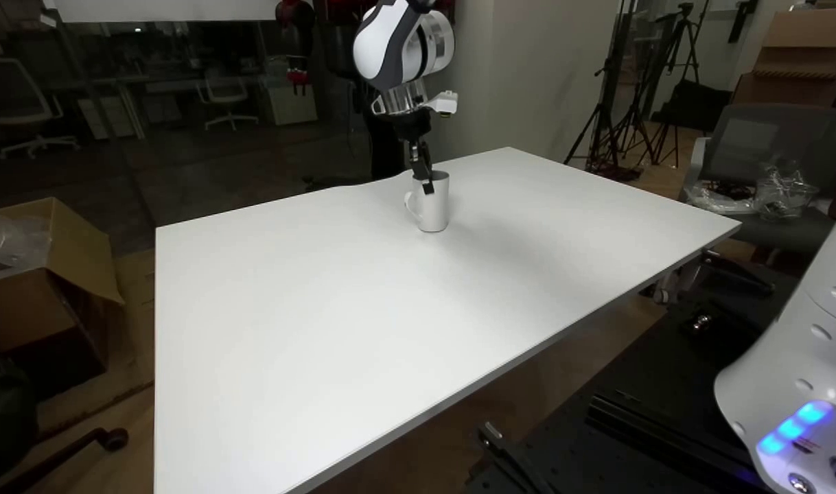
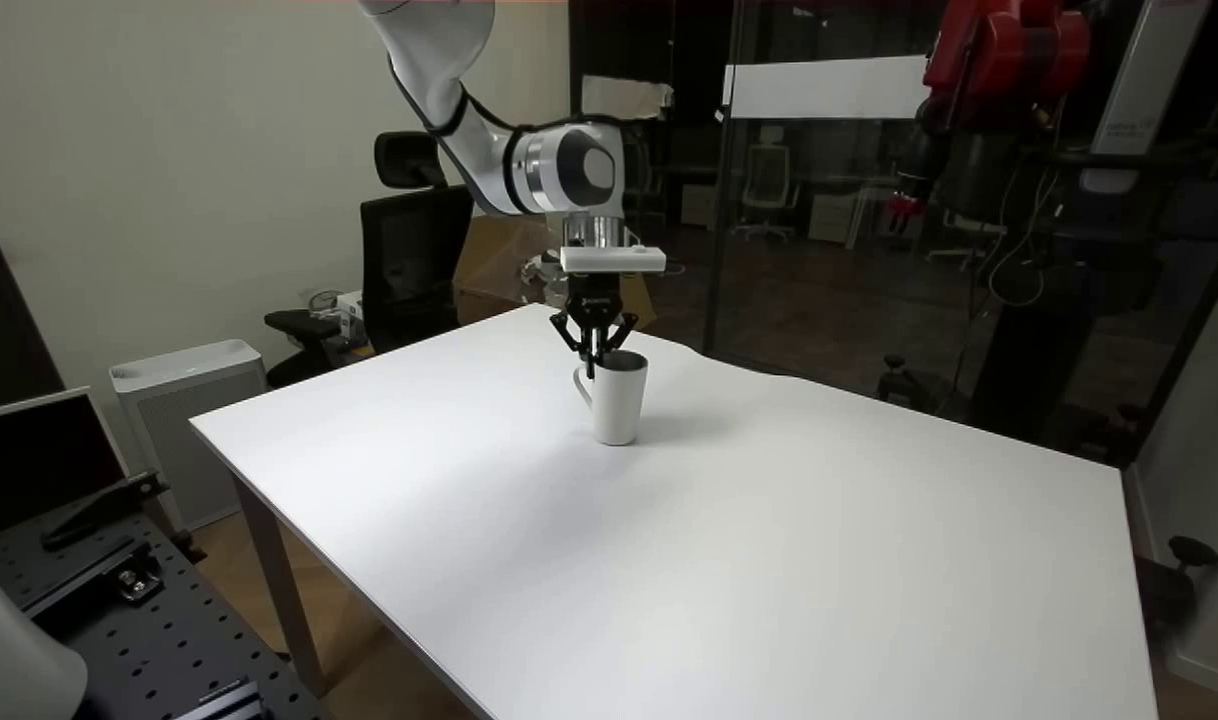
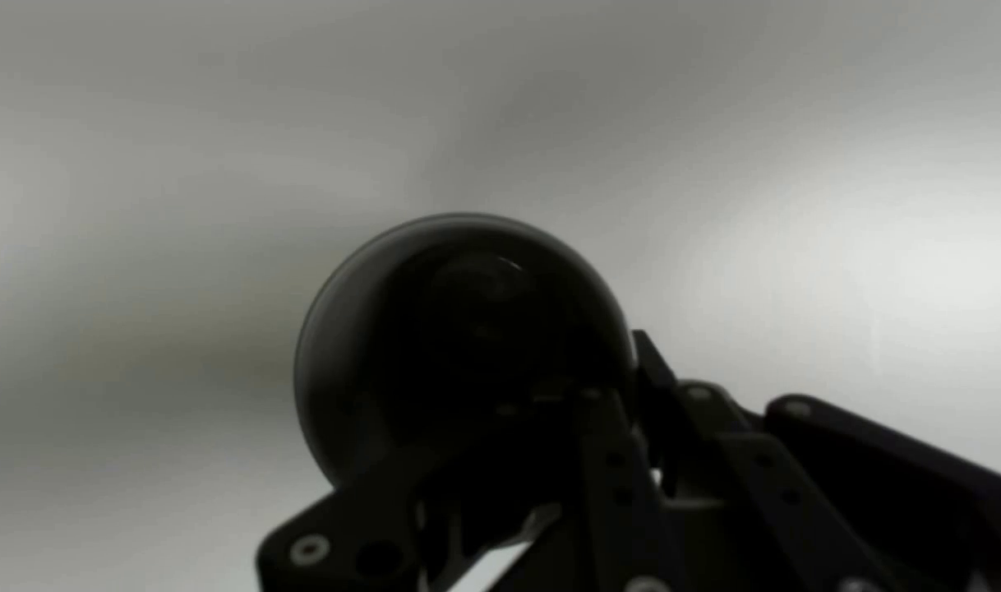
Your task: Move the white mug to the left
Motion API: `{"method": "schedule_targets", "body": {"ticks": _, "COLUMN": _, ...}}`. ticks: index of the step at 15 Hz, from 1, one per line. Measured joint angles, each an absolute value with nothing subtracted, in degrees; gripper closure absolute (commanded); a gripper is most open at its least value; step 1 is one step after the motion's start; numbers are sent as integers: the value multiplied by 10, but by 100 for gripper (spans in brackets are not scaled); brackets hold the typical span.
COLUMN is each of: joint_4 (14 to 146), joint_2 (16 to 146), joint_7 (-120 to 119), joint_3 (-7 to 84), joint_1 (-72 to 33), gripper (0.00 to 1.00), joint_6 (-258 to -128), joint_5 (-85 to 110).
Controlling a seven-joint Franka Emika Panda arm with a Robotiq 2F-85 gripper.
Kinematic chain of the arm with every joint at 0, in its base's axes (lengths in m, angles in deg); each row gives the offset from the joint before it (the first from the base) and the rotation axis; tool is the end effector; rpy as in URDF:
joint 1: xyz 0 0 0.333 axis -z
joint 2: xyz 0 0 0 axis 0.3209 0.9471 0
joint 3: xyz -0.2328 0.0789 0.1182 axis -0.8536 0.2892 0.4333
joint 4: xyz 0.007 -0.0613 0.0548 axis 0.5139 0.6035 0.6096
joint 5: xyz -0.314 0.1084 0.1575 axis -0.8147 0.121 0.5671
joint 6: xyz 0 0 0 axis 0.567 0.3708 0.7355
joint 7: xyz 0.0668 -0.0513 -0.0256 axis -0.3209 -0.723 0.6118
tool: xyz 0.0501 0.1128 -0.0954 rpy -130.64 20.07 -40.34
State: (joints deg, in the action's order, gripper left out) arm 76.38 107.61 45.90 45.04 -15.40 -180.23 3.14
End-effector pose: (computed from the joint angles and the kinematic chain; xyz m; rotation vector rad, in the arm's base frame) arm 0.6267 -0.0289 0.1272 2.7937 1.2404 -0.3400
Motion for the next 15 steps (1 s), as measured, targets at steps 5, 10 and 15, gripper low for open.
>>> {"method": "schedule_targets", "body": {"ticks": 5, "joint_4": 746, "joint_2": 1085, "joint_7": 450, "joint_3": 453, "joint_1": -212, "gripper": 97, "joint_6": -1764, "joint_5": 1}}
{"method": "schedule_targets", "body": {"ticks": 10, "joint_4": 700, "joint_2": 1112, "joint_7": 433, "joint_3": 453, "joint_1": -260, "gripper": 97, "joint_6": -1729, "joint_5": -31}}
{"method": "schedule_targets", "body": {"ticks": 15, "joint_4": 690, "joint_2": 1121, "joint_7": 331, "joint_3": 455, "joint_1": -272, "gripper": 97, "joint_6": -1787, "joint_5": -22}}
